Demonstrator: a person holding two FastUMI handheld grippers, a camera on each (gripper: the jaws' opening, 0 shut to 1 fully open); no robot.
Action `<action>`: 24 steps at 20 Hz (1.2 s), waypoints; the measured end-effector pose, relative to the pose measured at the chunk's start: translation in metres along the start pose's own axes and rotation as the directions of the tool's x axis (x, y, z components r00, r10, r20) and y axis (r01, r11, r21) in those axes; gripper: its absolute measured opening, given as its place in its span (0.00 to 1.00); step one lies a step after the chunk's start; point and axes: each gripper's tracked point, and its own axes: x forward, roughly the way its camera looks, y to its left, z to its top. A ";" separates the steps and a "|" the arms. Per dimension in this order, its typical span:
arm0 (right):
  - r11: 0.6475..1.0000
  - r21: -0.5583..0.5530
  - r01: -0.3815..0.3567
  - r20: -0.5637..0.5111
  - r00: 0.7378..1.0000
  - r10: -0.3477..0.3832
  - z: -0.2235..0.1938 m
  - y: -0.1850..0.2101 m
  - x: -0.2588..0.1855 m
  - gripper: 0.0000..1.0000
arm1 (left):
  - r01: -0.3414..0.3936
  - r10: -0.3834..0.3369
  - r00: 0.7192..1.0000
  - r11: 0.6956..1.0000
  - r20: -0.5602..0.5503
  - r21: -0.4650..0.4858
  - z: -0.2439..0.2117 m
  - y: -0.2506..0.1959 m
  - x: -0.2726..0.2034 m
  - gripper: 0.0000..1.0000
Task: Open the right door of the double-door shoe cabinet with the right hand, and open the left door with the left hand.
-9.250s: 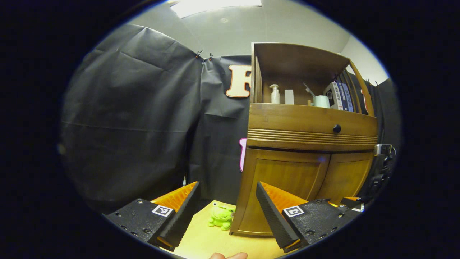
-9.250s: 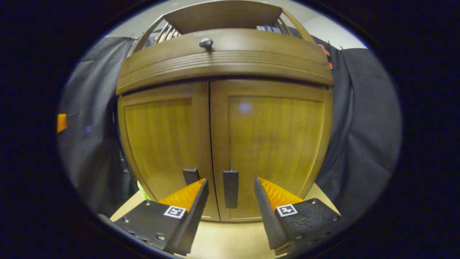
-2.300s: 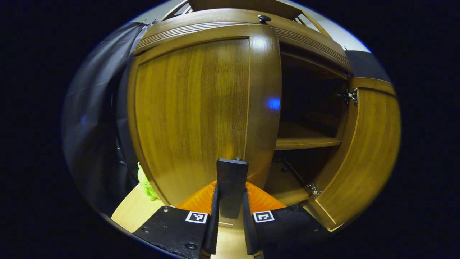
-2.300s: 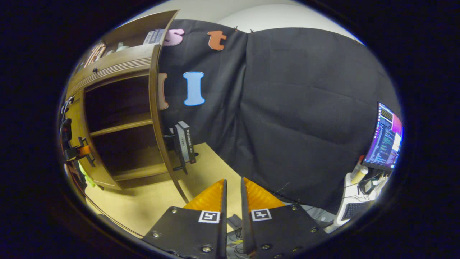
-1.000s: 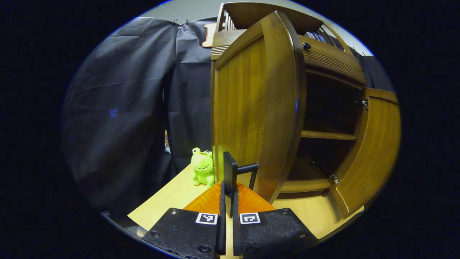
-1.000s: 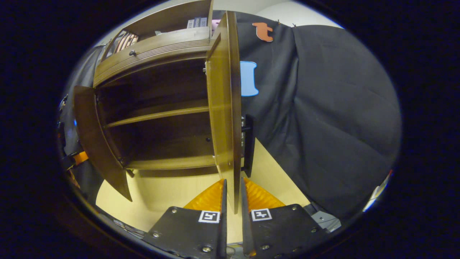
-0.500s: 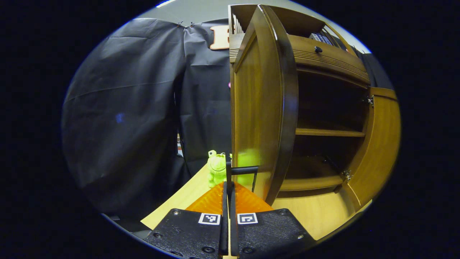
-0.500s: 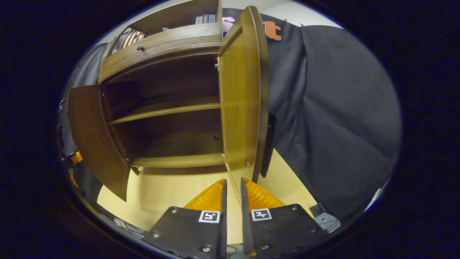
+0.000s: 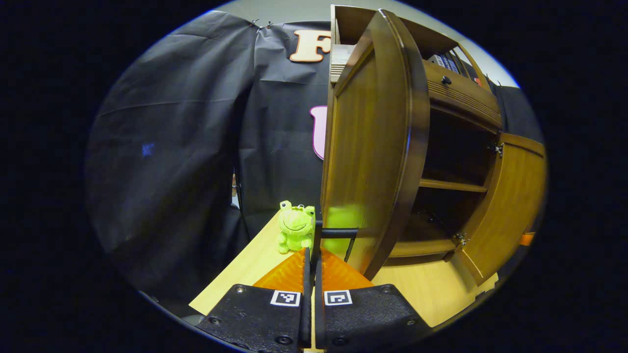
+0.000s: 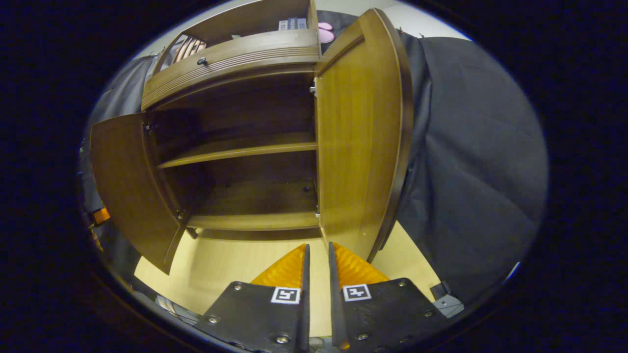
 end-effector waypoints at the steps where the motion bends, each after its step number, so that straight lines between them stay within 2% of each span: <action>1: 1.000 -0.003 -0.005 -0.002 1.000 0.005 0.000 0.002 0.002 0.18 | 0.007 -0.007 1.000 1.000 -0.003 -0.013 0.000 0.003 0.000 0.04; 5: 1.000 -0.011 -0.021 -0.004 1.000 0.021 0.000 0.011 0.004 0.18 | 0.024 -0.025 1.000 1.000 -0.016 -0.009 0.000 0.008 -0.003 0.05; 9: 0.999 -0.015 -0.030 -0.012 0.999 0.030 -0.004 0.014 0.007 0.18 | 0.003 -0.004 1.000 0.999 -0.005 -0.043 0.003 0.023 -0.011 0.05; 12: 0.999 -0.027 -0.032 -0.010 0.999 0.032 0.000 0.017 0.010 0.17 | -0.049 0.050 0.999 0.997 0.012 -0.055 0.006 0.039 -0.020 0.06; 13: 0.999 -0.029 -0.030 -0.009 1.000 0.030 0.002 0.017 0.009 0.17 | -0.090 0.092 0.996 0.994 0.022 -0.065 0.009 0.050 -0.024 0.02; 18: 0.999 -0.034 -0.032 0.033 0.999 0.033 0.028 0.024 0.009 0.17 | -0.156 0.168 0.983 0.978 0.078 -0.138 0.026 0.074 -0.048 0.01; 24: 0.997 -0.042 -0.069 0.092 0.993 0.073 0.054 0.039 -0.002 0.17 | -0.258 0.274 0.940 0.961 0.204 -0.103 0.091 0.090 -0.092 0.01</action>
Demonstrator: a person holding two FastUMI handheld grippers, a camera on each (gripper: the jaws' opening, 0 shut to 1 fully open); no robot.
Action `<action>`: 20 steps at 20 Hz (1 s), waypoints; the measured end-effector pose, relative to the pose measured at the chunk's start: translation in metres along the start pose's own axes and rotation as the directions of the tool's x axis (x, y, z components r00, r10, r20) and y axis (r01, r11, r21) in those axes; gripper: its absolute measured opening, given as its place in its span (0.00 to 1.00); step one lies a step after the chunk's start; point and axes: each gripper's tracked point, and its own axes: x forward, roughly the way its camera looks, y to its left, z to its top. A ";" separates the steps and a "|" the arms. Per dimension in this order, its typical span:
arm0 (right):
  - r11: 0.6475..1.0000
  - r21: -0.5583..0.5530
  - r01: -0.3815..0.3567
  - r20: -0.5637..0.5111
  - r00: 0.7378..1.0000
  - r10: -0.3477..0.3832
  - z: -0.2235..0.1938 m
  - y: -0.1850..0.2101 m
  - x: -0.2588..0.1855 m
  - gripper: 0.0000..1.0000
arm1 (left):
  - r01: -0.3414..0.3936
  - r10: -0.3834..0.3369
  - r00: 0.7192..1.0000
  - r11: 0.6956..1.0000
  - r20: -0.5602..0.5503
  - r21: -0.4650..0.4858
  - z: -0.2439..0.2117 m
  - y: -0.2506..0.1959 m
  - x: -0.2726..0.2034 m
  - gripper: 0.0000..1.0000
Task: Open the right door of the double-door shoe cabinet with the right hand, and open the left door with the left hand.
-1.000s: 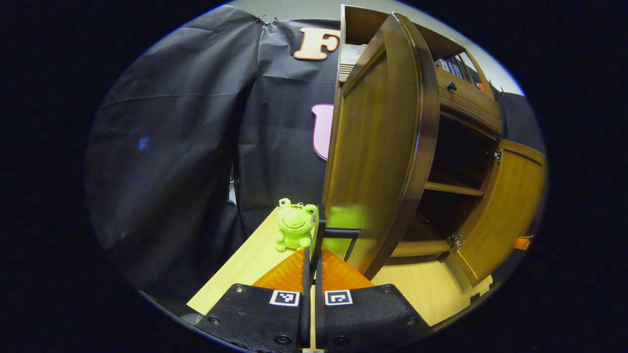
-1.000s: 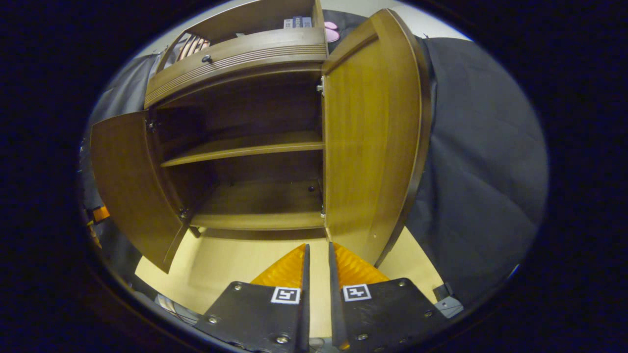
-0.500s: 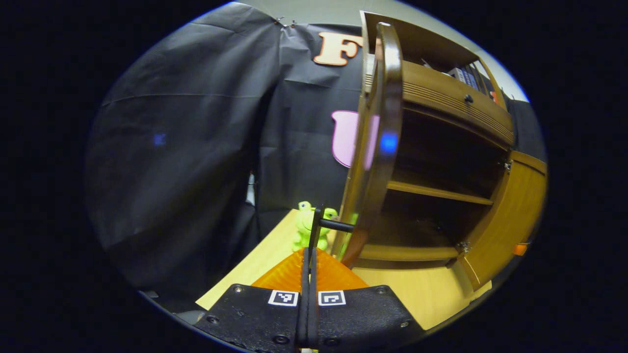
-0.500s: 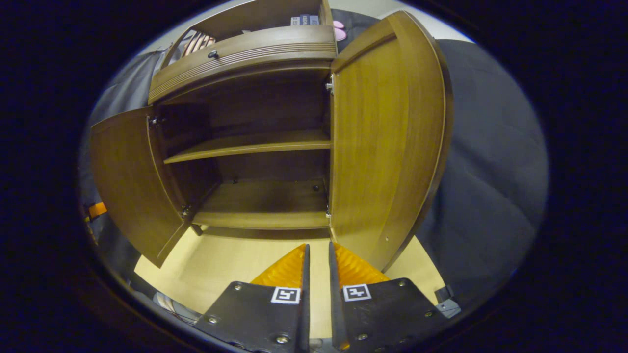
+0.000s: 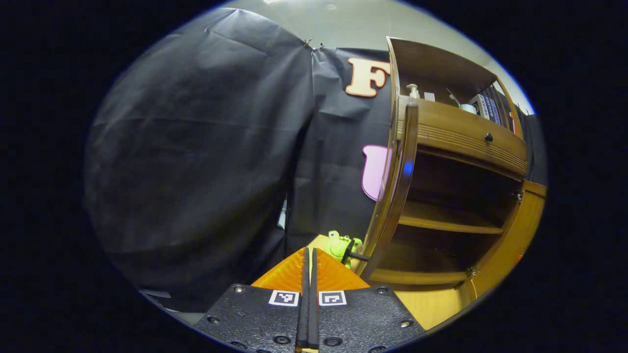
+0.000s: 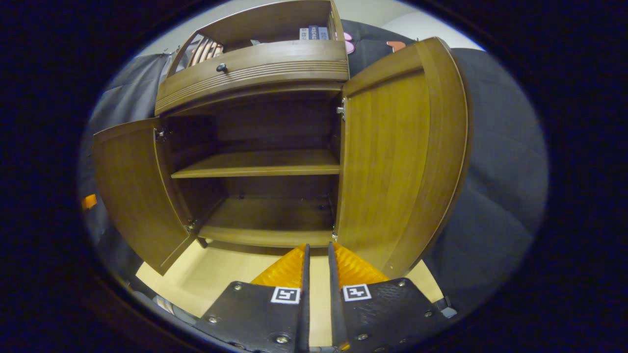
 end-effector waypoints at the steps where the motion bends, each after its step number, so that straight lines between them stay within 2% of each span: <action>1: 1.000 0.004 -0.006 0.011 1.000 0.006 0.005 0.002 -0.001 0.17 | -0.015 0.015 0.999 1.000 0.037 0.008 0.017 0.000 -0.005 0.00; 6: 0.999 0.000 -0.033 0.128 0.991 0.033 0.061 0.013 -0.015 0.18 | -0.026 0.020 0.985 0.999 0.169 0.039 0.086 -0.022 -0.024 0.00; 10: 0.998 -0.015 -0.063 0.192 0.979 0.064 0.095 0.025 -0.025 0.17 | 0.031 -0.035 0.977 0.999 0.208 0.019 0.115 -0.053 -0.030 0.01; 13: 0.998 -0.029 -0.053 0.225 0.973 0.059 0.110 0.028 -0.031 0.17 | 0.064 -0.075 0.966 0.997 0.249 0.051 0.134 -0.078 -0.033 0.00; 15: 0.998 -0.025 -0.061 0.237 0.969 0.065 0.115 0.034 -0.035 0.17 | 0.096 -0.118 0.959 0.991 0.259 0.094 0.140 -0.103 -0.036 0.00; 16: 0.998 -0.021 -0.065 0.242 0.968 0.069 0.118 0.036 -0.037 0.17 | 0.124 -0.149 0.953 0.986 0.263 0.110 0.141 -0.118 -0.037 0.03; 20: 0.997 -0.006 -0.074 0.259 0.963 0.073 0.128 0.043 -0.045 0.17 | 0.258 -0.281 0.929 0.959 0.240 0.121 0.128 -0.181 -0.034 0.01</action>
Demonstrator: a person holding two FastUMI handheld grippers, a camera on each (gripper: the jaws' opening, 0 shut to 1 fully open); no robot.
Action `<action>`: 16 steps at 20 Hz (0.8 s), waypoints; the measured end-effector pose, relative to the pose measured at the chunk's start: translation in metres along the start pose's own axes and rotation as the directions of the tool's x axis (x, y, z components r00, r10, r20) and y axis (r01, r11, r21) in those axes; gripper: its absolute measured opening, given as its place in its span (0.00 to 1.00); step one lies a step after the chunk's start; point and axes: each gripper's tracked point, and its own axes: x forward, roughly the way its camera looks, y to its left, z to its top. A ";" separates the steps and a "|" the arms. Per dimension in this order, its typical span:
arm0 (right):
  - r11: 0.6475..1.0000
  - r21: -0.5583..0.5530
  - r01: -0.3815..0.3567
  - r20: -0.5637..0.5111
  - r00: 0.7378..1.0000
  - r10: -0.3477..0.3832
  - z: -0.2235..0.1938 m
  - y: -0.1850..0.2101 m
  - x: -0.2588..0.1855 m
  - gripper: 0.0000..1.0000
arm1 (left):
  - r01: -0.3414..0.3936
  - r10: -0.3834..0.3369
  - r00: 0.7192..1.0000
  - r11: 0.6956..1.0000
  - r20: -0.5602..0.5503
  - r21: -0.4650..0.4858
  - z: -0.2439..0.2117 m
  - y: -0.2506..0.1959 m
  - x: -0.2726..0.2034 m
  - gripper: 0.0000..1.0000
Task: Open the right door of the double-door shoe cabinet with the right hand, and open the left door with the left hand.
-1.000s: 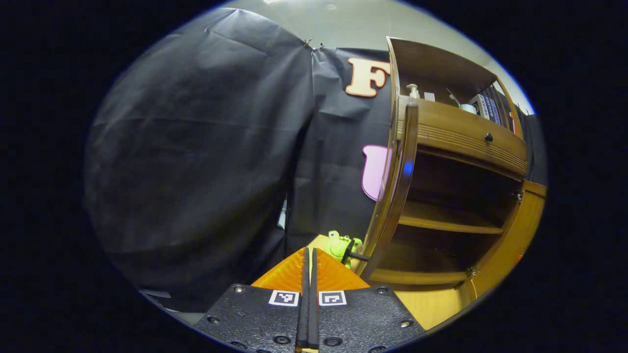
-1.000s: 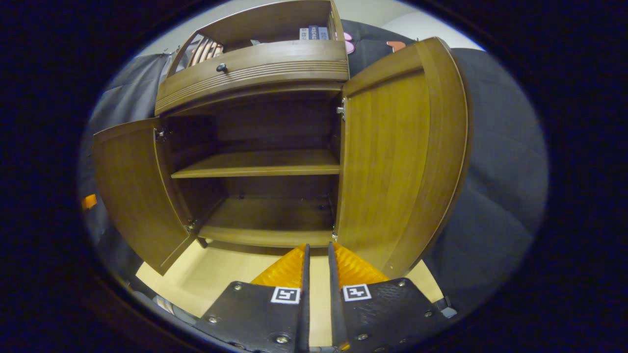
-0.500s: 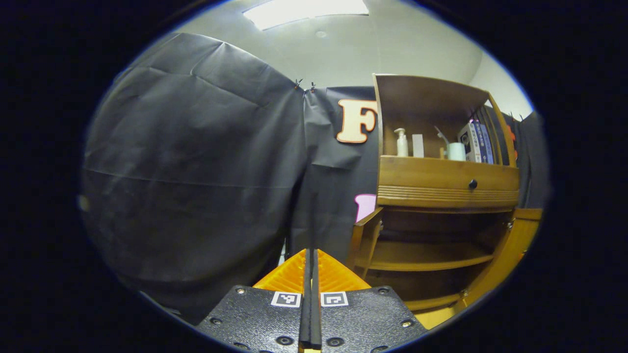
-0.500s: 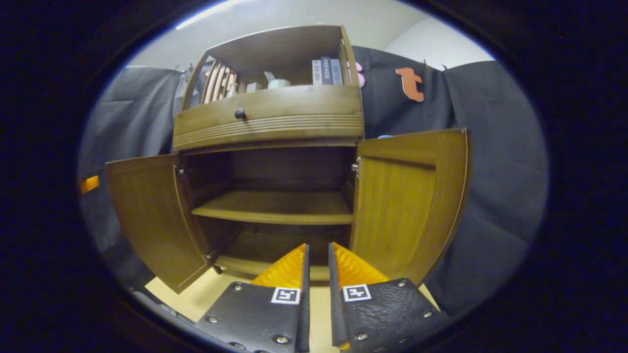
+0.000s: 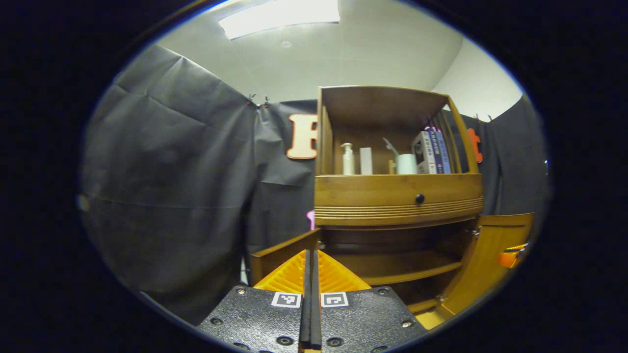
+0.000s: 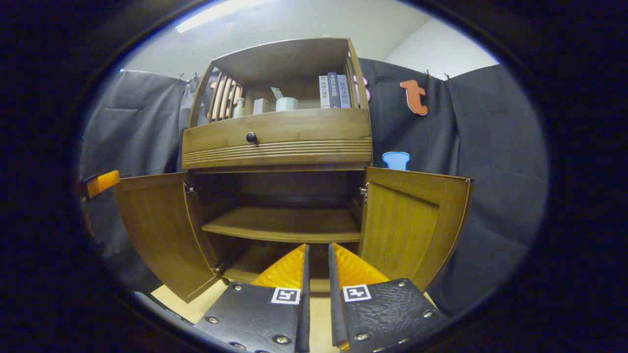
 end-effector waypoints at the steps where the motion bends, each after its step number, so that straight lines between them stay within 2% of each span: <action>1: 1.000 -0.004 0.005 0.009 1.000 -0.005 0.004 0.001 -0.001 0.17 | 0.021 -0.021 1.000 1.000 -0.006 -0.004 -0.002 -0.011 0.004 0.00; 5: 1.000 -0.025 0.012 0.040 0.999 -0.011 0.015 0.013 -0.004 0.17 | 0.118 -0.118 0.993 0.992 -0.015 -0.050 -0.009 -0.061 0.016 0.01; 11: 1.000 0.015 -0.025 0.084 0.996 0.024 0.035 0.046 -0.010 0.17 | 0.197 -0.200 0.980 0.975 -0.014 -0.100 -0.016 -0.117 0.019 0.01; 12: 1.000 0.015 -0.023 0.093 0.995 0.022 0.038 0.047 -0.011 0.17 | 0.195 -0.197 0.980 0.976 -0.007 -0.092 -0.016 -0.119 0.019 0.07; 13: 1.000 0.011 -0.015 0.101 0.995 0.014 0.041 0.047 -0.012 0.17 | 0.192 -0.193 0.981 0.977 -0.002 -0.088 -0.015 -0.122 0.018 0.00; 15: 1.000 0.003 -0.004 0.114 0.993 0.004 0.045 0.047 -0.014 0.17 | 0.212 -0.213 0.977 0.972 -0.002 -0.099 -0.018 -0.132 0.015 0.02; 16: 1.000 0.005 0.001 0.118 0.993 -0.001 0.046 0.046 -0.015 0.17 | 0.220 -0.222 0.975 0.969 -0.003 -0.111 -0.019 -0.136 0.013 0.10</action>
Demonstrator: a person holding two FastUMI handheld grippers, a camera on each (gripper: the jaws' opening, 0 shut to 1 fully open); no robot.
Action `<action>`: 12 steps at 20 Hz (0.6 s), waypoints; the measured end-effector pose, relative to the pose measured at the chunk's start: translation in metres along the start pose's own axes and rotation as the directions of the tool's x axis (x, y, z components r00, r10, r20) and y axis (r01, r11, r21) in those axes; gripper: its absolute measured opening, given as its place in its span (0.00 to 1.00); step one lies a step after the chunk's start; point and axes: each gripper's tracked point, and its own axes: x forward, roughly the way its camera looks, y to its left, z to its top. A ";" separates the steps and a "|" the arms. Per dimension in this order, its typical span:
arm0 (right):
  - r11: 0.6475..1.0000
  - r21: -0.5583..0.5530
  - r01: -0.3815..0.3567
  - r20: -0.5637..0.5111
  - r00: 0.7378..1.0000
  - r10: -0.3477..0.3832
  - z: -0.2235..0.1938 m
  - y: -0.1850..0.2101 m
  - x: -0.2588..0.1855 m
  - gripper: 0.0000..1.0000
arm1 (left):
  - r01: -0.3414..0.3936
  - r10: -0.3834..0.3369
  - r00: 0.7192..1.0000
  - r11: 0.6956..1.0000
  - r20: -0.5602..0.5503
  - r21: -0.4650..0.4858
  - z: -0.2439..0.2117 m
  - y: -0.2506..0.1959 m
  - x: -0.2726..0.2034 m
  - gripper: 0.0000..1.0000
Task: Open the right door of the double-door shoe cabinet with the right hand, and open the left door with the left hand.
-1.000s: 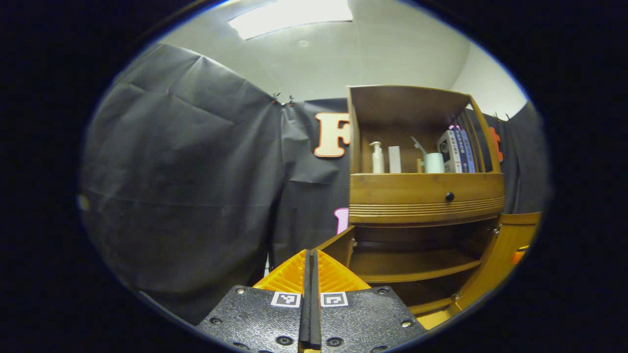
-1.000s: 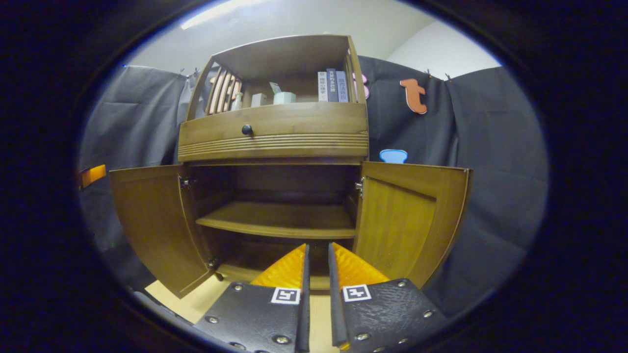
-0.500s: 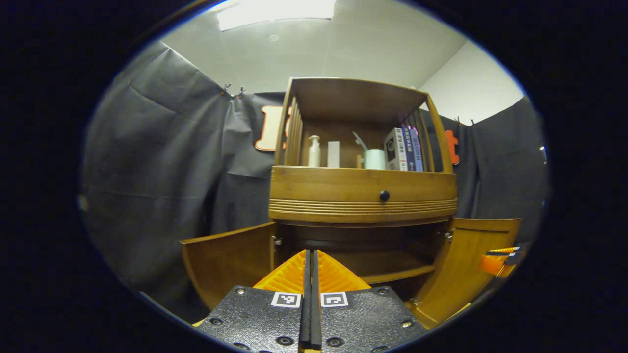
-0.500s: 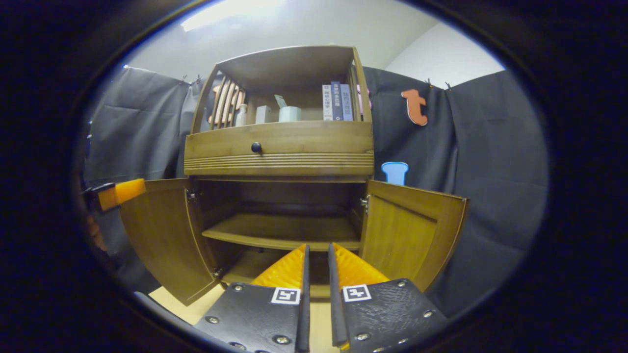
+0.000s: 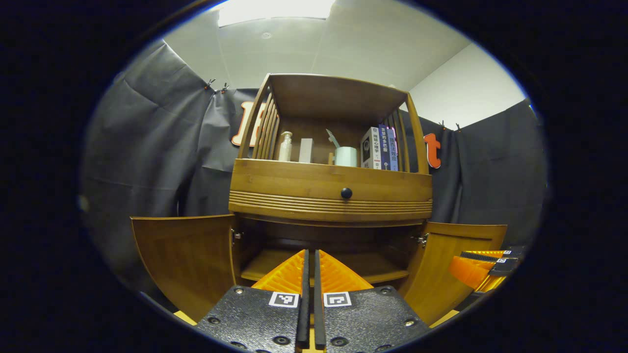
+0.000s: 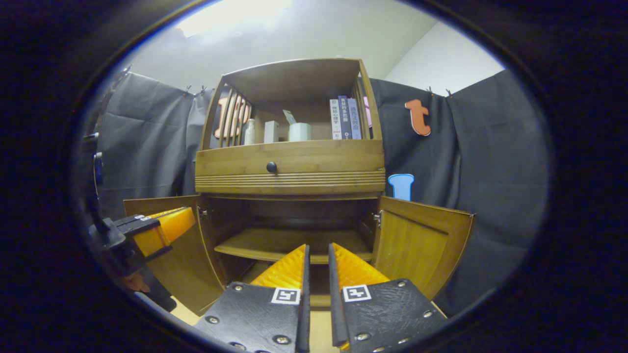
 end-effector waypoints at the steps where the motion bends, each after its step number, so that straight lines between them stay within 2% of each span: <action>1: 1.000 0.005 0.007 0.004 1.000 -0.007 0.001 -0.002 -0.002 0.17 | 0.008 -0.008 1.000 1.000 -0.001 -0.006 -0.001 -0.003 -0.001 0.08; 2: 1.000 0.011 0.015 0.011 1.000 -0.015 0.004 -0.004 -0.003 0.17 | 0.012 -0.012 1.000 1.000 -0.003 -0.006 -0.002 -0.004 -0.002 0.07; 4: 0.999 0.022 0.039 0.029 0.999 -0.040 0.010 -0.010 -0.006 0.17 | 0.023 -0.023 1.000 1.000 0.001 0.004 -0.001 -0.006 -0.003 0.24; 5: 0.999 0.026 0.034 0.038 0.999 -0.035 0.012 -0.007 -0.006 0.28 | 0.026 -0.026 1.000 1.000 0.002 0.007 -0.002 -0.007 -0.002 0.34; 6: 0.999 0.027 0.037 0.044 0.998 -0.038 0.013 -0.008 -0.006 0.28 | 0.032 -0.032 0.999 0.999 -0.001 0.008 -0.003 -0.007 -0.003 0.43; 7: 0.999 0.026 0.039 0.048 0.998 -0.041 0.013 -0.008 -0.007 0.23 | 0.041 -0.041 0.999 0.999 -0.008 0.007 -0.005 -0.009 -0.003 0.52; 8: 0.999 0.028 0.036 0.052 0.998 -0.037 0.015 -0.006 -0.012 0.25 | 0.049 -0.048 0.999 0.999 -0.020 0.006 -0.010 -0.010 -0.004 0.61; 9: 0.999 0.032 0.026 0.050 0.998 -0.027 0.012 -0.002 -0.008 0.31 | 0.057 -0.057 0.998 0.998 -0.032 0.003 -0.013 -0.011 -0.004 0.70; 11: 0.999 0.041 -0.001 0.033 0.999 0.000 0.008 0.007 -0.004 0.58 | 0.056 -0.057 0.997 0.998 -0.050 -0.005 -0.019 -0.010 -0.007 0.89; 12: 0.999 0.049 -0.009 0.027 1.000 0.008 0.006 0.012 -0.003 0.72 | 0.052 -0.052 0.997 0.999 -0.055 -0.009 -0.021 -0.009 -0.006 0.90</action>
